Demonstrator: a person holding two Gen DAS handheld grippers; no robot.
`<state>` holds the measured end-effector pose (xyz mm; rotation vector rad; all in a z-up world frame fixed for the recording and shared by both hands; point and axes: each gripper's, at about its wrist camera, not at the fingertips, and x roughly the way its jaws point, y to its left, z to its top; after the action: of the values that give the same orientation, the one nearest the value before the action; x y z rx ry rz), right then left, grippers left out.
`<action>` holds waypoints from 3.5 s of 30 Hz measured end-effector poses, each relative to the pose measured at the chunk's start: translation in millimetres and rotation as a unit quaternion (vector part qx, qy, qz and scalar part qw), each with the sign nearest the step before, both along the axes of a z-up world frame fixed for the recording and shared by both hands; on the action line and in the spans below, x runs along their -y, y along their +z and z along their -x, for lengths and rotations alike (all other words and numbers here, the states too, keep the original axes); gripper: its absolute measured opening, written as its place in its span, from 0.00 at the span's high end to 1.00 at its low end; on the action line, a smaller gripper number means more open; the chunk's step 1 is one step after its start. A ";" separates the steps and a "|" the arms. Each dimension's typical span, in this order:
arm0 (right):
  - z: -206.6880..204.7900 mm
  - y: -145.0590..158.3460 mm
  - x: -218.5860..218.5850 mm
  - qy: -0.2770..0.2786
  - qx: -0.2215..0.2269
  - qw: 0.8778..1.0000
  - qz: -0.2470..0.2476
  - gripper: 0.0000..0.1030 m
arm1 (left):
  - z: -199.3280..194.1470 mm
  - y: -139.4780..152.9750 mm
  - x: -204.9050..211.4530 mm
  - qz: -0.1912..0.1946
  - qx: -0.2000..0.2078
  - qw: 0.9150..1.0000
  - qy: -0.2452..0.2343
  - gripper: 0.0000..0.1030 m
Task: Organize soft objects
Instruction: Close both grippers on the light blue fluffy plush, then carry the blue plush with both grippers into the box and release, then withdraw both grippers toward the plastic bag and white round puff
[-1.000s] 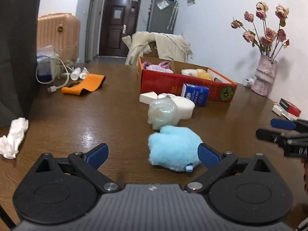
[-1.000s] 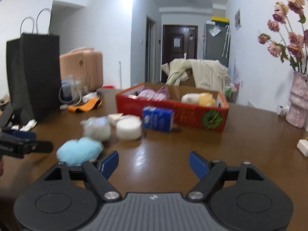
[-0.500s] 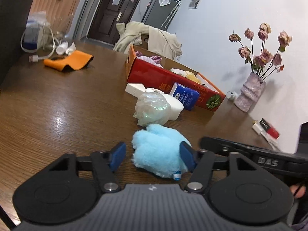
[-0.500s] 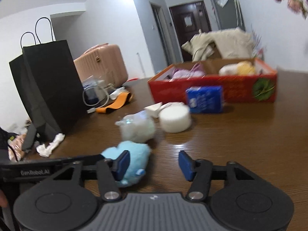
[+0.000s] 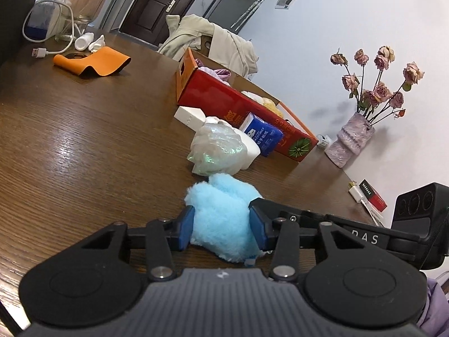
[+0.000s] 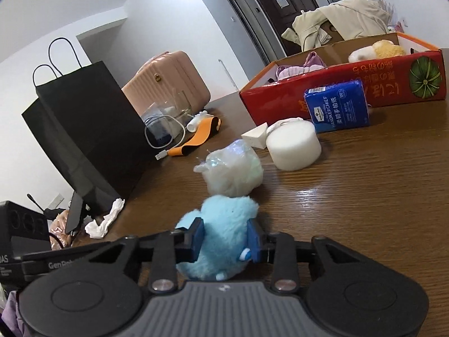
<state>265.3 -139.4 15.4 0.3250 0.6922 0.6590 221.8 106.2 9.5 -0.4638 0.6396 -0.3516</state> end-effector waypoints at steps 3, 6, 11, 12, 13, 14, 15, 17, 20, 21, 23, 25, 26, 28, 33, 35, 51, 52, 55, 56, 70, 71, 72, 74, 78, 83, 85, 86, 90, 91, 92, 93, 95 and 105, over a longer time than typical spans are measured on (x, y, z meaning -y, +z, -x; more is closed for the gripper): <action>1.9 0.3 0.8 0.001 -0.001 1.000 -0.002 0.70 | 3.2 2.2 3.2 -0.007 0.008 1.000 0.000 0.61; 10.0 7.3 5.6 0.002 0.010 1.000 -0.003 0.70 | 10.5 10.0 7.8 0.001 0.018 1.000 -0.001 0.61; 20.3 42.0 29.9 -0.013 0.061 0.998 -0.012 0.71 | 2.6 48.5 31.4 -0.003 0.046 0.999 -0.026 0.61; 17.8 51.1 36.3 -0.019 0.074 0.997 -0.012 0.71 | -4.5 58.5 38.7 -0.008 0.055 0.998 -0.033 0.61; 13.3 59.8 42.1 -0.024 0.086 0.996 -0.009 0.71 | -15.2 70.0 46.9 -0.016 0.064 0.997 -0.043 0.61; 6.1 69.6 48.3 -0.029 0.100 0.995 -0.004 0.71 | -29.2 81.0 54.5 -0.024 0.070 0.996 -0.053 0.61; -4.1 80.3 54.7 -0.034 0.113 0.993 0.002 0.71 | -49.6 93.9 62.7 -0.028 0.074 0.995 -0.063 0.61; -31.2 101.1 64.8 -0.048 0.137 0.989 0.015 0.71 | -87.5 113.5 75.9 -0.032 0.085 0.993 -0.078 0.61; -93.2 130.3 78.8 -0.062 0.157 0.985 0.035 0.72 | -158.4 135.9 93.9 -0.033 0.083 0.993 -0.081 0.61; -123.4 138.6 83.6 -0.064 0.152 0.986 0.037 0.72 | -184.2 139.6 98.0 -0.031 0.079 0.994 -0.073 0.61; -179.7 147.9 87.8 -0.054 0.140 0.987 0.049 0.72 | -230.9 139.0 103.1 -0.021 0.058 0.997 -0.053 0.61; -234.0 147.8 87.8 -0.035 0.129 0.989 0.070 0.72 | -272.5 128.5 107.5 -0.006 0.035 0.999 -0.013 0.61; -260.7 143.3 87.3 -0.026 0.116 0.990 0.077 0.72 | -290.5 119.3 109.6 0.001 0.022 1.000 0.000 0.62; -311.3 129.2 85.0 -0.018 0.085 0.992 0.088 0.72 | -321.1 94.7 109.3 0.015 -0.009 0.999 0.036 0.64; -399.7 63.6 67.9 -0.030 -0.001 0.992 0.121 0.90 | -384.4 44.1 120.3 -0.050 -0.094 0.993 0.048 0.78; -408.8 41.2 59.7 -0.021 -0.026 0.990 0.140 0.90 | -389.3 32.9 125.2 -0.094 -0.105 0.989 0.040 0.83; -355.5 104.9 71.9 -0.058 0.027 0.982 0.175 0.86 | -332.5 118.2 109.0 -0.152 -0.023 0.988 0.024 0.76; -346.2 116.0 77.3 -0.063 0.034 0.981 0.179 0.86 | -322.6 129.3 106.4 -0.159 -0.014 0.987 0.024 0.76; -314.1 145.8 97.1 -0.082 0.053 0.978 0.186 0.80 | -286.9 157.0 99.4 -0.182 0.019 0.983 0.030 0.76; -302.3 152.3 104.5 -0.087 0.061 0.976 0.189 0.72 | -275.2 163.5 97.4 -0.189 0.027 0.981 0.032 0.76; -155.4 181.6 147.7 -0.157 0.137 0.955 0.212 0.34 | -152.9 192.4 66.9 -0.212 0.098 0.970 0.071 0.25; -145.2 179.6 146.9 -0.161 0.142 0.955 0.206 0.31 | -142.1 190.1 67.5 -0.218 0.108 0.967 0.076 0.15; -132.6 178.0 145.6 -0.164 0.152 0.953 0.203 0.28 | -131.4 186.9 68.2 -0.225 0.119 0.964 0.083 0.11; -108.2 173.1 142.6 -0.171 0.180 0.948 0.198 0.20 | -106.3 177.0 70.1 -0.236 0.145 0.957 0.086 0.07; -58.3 150.4 135.9 -0.174 0.227 0.938 0.196 0.17 | -59.3 149.5 70.6 -0.240 0.172 0.950 0.098 0.00; 16.0 115.8 122.1 -0.174 0.253 0.935 0.178 0.06 | 7.8 110.0 63.4 -0.257 0.208 0.937 0.111 0.00; 44.2 98.5 115.9 -0.163 0.254 0.938 0.170 0.05 | 32.9 93.9 58.8 -0.263 0.206 0.934 0.125 0.00; 56.2 89.6 112.8 -0.164 0.246 0.941 0.166 0.05 | 43.1 87.5 55.4 -0.261 0.201 0.935 0.132 0.00; 95.4 60.7 100.1 -0.164 0.210 0.950 0.161 0.05 | 84.0 65.6 40.5 -0.234 0.178 0.943 0.154 0.00; 103.6 55.2 97.2 -0.165 0.201 0.953 0.158 0.05 | 91.1 61.3 36.9 -0.225 0.171 0.947 0.155 0.00; 109.6 50.9 95.3 -0.163 0.191 0.956 0.154 0.05 | 95.2 58.3 34.3 -0.219 0.165 0.949 0.154 0.00; 114.4 46.6 94.0 -0.161 0.179 0.959 0.148 0.05 | 97.4 56.4 32.6 -0.214 0.160 0.952 0.151 0.00; 118.8 41.1 92.1 -0.157 0.161 0.964 0.143 0.05 | 96.9 56.3 33.0 -0.215 0.158 0.953 0.143 0.00; 90.8 35.4 90.2 -0.172 0.140 0.964 0.149 0.06 | 52.1 51.4 53.8 -0.216 0.144 0.960 0.101 0.00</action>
<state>174.5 -229.6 50.8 0.0657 0.4401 0.2556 169.7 52.4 60.9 -0.0537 0.3630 -0.0746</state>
